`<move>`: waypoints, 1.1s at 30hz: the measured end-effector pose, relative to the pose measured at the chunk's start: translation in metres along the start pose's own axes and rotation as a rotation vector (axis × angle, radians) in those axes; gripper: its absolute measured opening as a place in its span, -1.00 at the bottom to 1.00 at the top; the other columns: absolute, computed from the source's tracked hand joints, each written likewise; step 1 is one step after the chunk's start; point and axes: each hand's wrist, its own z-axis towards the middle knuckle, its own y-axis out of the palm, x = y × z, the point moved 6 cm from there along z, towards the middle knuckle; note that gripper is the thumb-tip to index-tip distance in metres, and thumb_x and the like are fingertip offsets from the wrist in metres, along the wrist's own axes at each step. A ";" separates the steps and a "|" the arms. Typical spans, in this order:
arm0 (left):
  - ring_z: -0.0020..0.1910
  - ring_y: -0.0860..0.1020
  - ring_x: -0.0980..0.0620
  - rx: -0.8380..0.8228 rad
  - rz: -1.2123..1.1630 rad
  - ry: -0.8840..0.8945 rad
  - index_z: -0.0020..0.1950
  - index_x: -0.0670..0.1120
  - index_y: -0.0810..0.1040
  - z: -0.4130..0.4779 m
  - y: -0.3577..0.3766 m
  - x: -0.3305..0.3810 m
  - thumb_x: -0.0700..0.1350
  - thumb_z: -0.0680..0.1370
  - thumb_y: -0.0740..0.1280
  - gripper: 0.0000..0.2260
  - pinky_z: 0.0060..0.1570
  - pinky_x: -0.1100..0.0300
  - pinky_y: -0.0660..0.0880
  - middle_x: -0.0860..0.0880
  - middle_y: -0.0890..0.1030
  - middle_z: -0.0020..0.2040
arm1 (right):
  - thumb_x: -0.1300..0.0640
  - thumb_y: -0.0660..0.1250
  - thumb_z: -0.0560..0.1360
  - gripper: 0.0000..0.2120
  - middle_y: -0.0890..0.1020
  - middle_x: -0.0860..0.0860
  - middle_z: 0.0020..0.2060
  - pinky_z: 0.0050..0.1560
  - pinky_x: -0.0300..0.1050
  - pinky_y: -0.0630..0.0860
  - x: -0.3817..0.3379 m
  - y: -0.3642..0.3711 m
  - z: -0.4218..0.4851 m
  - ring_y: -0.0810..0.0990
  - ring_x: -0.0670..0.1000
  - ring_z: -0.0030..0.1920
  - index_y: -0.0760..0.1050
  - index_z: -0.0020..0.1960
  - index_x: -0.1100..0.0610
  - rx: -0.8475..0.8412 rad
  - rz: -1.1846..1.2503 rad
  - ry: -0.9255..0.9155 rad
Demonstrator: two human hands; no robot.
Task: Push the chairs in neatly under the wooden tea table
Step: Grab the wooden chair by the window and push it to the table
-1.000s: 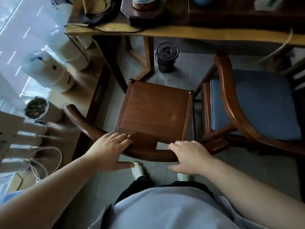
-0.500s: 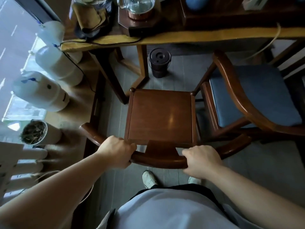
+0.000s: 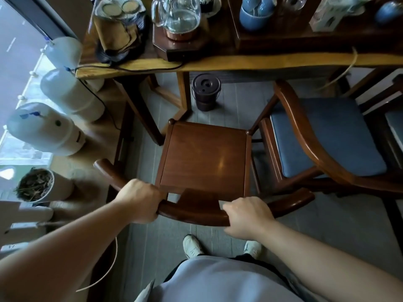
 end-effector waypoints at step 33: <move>-0.36 0.52 0.09 0.106 -0.048 -0.023 -0.10 0.08 0.57 0.044 -0.043 0.057 0.08 0.43 0.30 -0.86 -0.31 0.19 0.49 0.11 0.51 -0.37 | -0.22 0.29 0.38 -0.75 0.62 -0.07 -0.24 -0.24 -0.10 0.44 0.098 -0.028 -0.002 0.60 0.03 -0.20 0.46 -0.13 -0.06 -0.016 -0.088 0.020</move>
